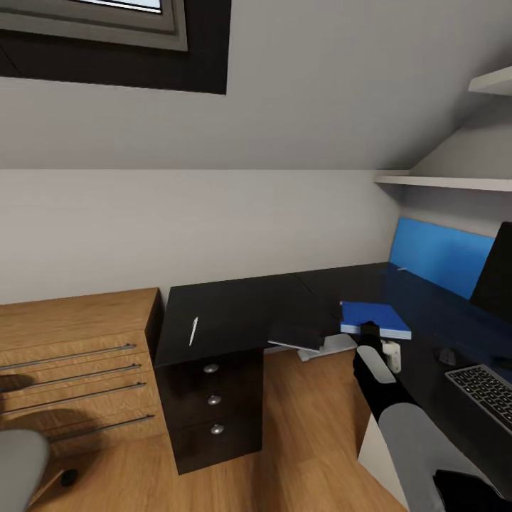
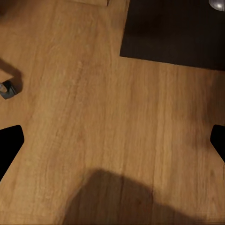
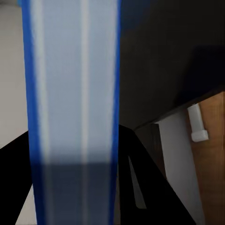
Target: In the bedroom, organize the workspace by keeping the computer under the desk, ensuring the monitor is on the desk, placing the keyboard on the desk next to the monitor, placing the mouse on the desk next to the keyboard, moving the folder from the swivel chair onto the desk next to the mouse, stacking the notebook on top of the folder with the pen on top of the notebook, and positioning the swivel chair next to the desk.
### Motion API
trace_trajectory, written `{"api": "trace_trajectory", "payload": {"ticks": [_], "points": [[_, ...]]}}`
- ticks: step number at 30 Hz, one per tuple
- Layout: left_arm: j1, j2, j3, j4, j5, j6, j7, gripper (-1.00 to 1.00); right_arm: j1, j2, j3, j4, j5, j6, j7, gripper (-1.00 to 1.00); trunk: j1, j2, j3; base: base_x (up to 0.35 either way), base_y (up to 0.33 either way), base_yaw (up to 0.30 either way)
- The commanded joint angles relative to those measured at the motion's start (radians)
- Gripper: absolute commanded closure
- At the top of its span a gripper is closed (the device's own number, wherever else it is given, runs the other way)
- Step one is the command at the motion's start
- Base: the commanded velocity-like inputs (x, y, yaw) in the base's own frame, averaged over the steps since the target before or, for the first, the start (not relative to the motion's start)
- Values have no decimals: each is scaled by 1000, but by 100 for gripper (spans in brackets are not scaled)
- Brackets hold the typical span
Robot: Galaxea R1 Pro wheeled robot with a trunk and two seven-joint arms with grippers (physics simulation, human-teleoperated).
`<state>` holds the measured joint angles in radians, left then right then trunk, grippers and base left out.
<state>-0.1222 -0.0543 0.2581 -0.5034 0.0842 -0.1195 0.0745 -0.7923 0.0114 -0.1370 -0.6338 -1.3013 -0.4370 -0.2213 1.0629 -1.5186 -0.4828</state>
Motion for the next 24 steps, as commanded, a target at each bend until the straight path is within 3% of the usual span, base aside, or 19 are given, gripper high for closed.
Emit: {"api": "trace_trajectory", "payload": {"ticks": [1, 3, 7, 13, 24], "points": [[-1, 0, -21, 0, 9, -4, 2, -100, -5, 1, -4, 8, -8, -3, 4, 100, 0, -1, -1, 0, 0, 0], [-1, 0, -56, 0, 10, -4, 6, -100, -9, 2, -6, 18, -14, -3, 21, 100, 0, -1, -1, 0, 0, 0], [-1, 1, -76, 0, 11, -5, 8, -100, -11, 2, -9, 23, -49, -3, 70, 100, 0, -1, -1, 0, 0, 0], [-1, 1, -81, 0, 11, -4, 8, -100, -11, 2, -10, 26, -81, -5, 111, 100, 0, -1, -1, 0, 0, 0], [-1, -1, -82, -5, 12, -8, 7, -100, -12, 1, -10, 39, -84, -5, 120, 100, 0, -1, -1, 0, 0, -40]]}}
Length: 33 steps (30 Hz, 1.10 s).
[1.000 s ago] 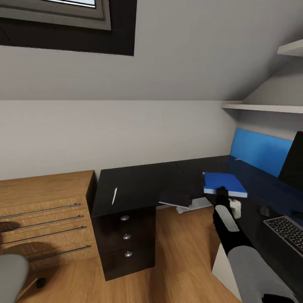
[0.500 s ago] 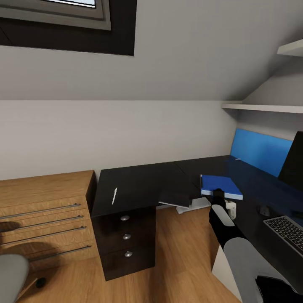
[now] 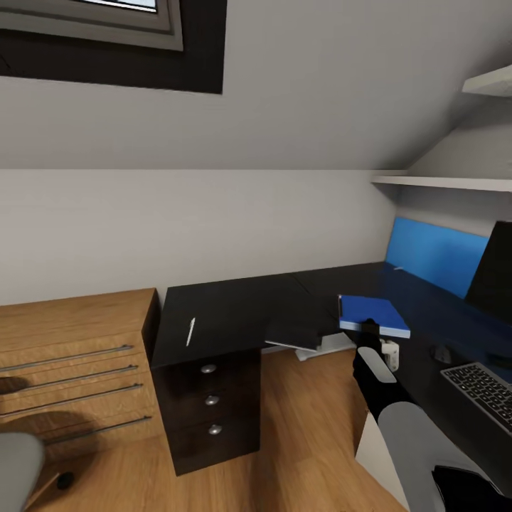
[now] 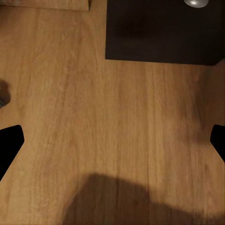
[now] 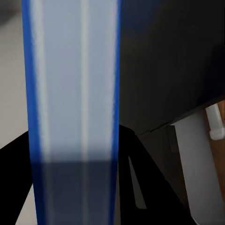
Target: In the bedroom, organize the workspace by keeping the computer under the desk, ensuring the monitor is on the desk, placing the keyboard on the desk next to the monitor, placing the mouse on the desk next to the keyboard, moving the folder from the swivel chair onto the desk next to the mouse, stacking the notebook on top of the folder with the pen on top of the notebook, and positioning the swivel chair next to the desk.
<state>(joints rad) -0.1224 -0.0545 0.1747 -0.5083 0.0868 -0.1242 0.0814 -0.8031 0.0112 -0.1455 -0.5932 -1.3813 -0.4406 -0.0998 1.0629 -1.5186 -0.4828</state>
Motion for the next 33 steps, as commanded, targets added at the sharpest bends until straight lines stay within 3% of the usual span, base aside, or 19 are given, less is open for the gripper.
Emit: {"api": "trace_trajectory", "payload": {"ticks": [1, 11, 25, 33], "points": [[0, 0, 1, 0, 9, -3, 0, -100, -1, 1, -2, 0, -4, -2, -1, 100, 0, -1, -1, 0, 0, -198], [0, 1, -1, 1, 8, -3, 1, -100, -1, 0, 0, 10, -4, -1, -1, 100, 0, -1, -1, 5, 0, -201], [0, 1, -4, 2, 7, -2, 1, -100, -1, -3, 1, 23, 0, 0, -1, 100, 0, -1, -1, 154, -4, -10], [0, 1, -4, 3, 7, 0, 1, -100, -1, -4, 5, 51, 2, -1, -1, 100, 0, -1, -1, 191, -169, 0]]}}
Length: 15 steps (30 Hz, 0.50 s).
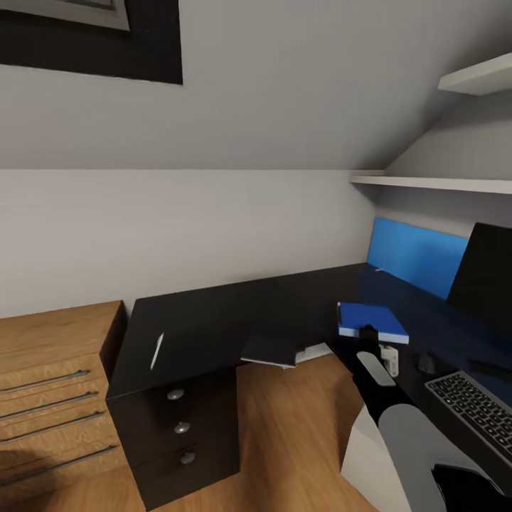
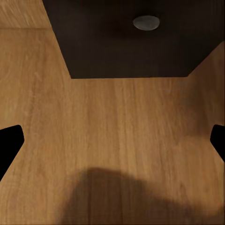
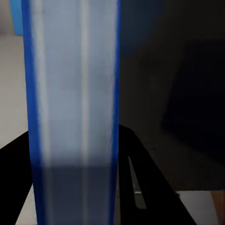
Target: In the bedroom, organize the workspace by keeping the computer under the desk, ensuring the monitor is on the desk, placing the keyboard on the desk next to the monitor, placing the mouse on the desk next to the keyboard, moving the folder from the swivel chair onto the desk next to the mouse, stacking the notebook on top of the folder with the pen on top of the notebook, and positioning the swivel chair next to the desk.
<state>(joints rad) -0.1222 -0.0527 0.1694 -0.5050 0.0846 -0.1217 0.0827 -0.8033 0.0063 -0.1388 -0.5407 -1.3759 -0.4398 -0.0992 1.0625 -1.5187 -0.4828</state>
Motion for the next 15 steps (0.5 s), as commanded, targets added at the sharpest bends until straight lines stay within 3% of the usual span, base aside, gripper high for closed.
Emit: {"api": "trace_trajectory", "payload": {"ticks": [1, 7, 15], "points": [[0, 0, 1, 0, 9, -3, 0, -100, -1, 0, -1, 6, -3, -1, -1, 100, 0, -1, -1, 245, -222, 0], [0, -1, 2, 2, 9, -3, 0, -100, -1, -8, 0, 23, -2, 0, -2, 100, 0, -1, -1, 189, -203, 0], [0, -1, 3, 2, 10, -4, 0, -100, -1, -17, 1, 25, -2, 0, -2, 100, 0, -1, -1, 44, -35, 0]]}}
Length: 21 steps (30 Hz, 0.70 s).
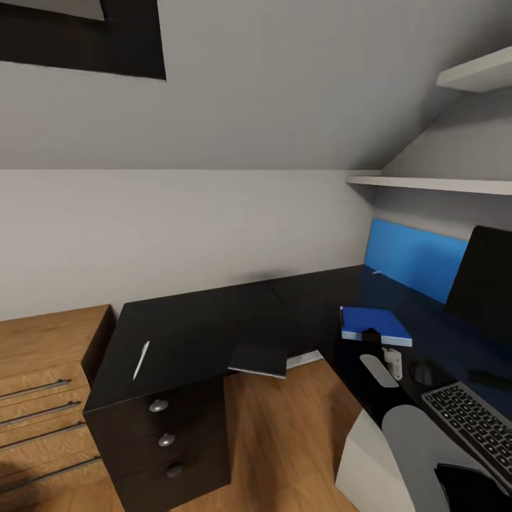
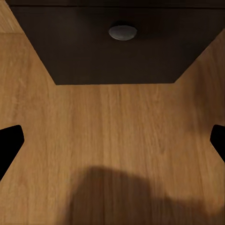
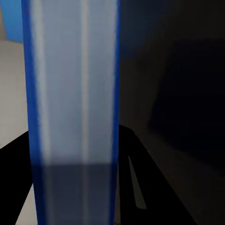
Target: In the bedroom, organize the workspace by keeping the computer under the desk, ensuring the monitor is on the desk, placing the keyboard on the desk next to the monitor, placing the mouse on the desk next to the keyboard, moving the folder from the swivel chair onto the desk next to the mouse, stacking the notebook on top of the folder with the pen on top of the notebook, and positioning the swivel chair next to the desk.
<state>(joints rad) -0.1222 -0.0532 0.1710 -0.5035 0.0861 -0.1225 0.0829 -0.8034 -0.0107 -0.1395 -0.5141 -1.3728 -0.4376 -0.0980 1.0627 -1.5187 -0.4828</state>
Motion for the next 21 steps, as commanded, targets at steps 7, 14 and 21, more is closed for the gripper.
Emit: {"api": "trace_trajectory", "payload": {"ticks": [7, 14, 21], "points": [[-1, 0, 2, 0, 11, -2, 0, -100, 0, -1, 1, -1, -5, -3, -3, 100, 0, -1, -1, 200, -1, 0], [-1, 49, 6, 112, 11, -84, -3, -100, 0, -1, 1, -6, -5, -4, 6, 100, 0, -1, -1, 22, 0, 0], [-1, 79, 6, 258, 11, -272, -8, -100, 0, 1, -4, -6, -9, -5, 113, 100, 0, -1, -1, 0, 0, 0]]}}
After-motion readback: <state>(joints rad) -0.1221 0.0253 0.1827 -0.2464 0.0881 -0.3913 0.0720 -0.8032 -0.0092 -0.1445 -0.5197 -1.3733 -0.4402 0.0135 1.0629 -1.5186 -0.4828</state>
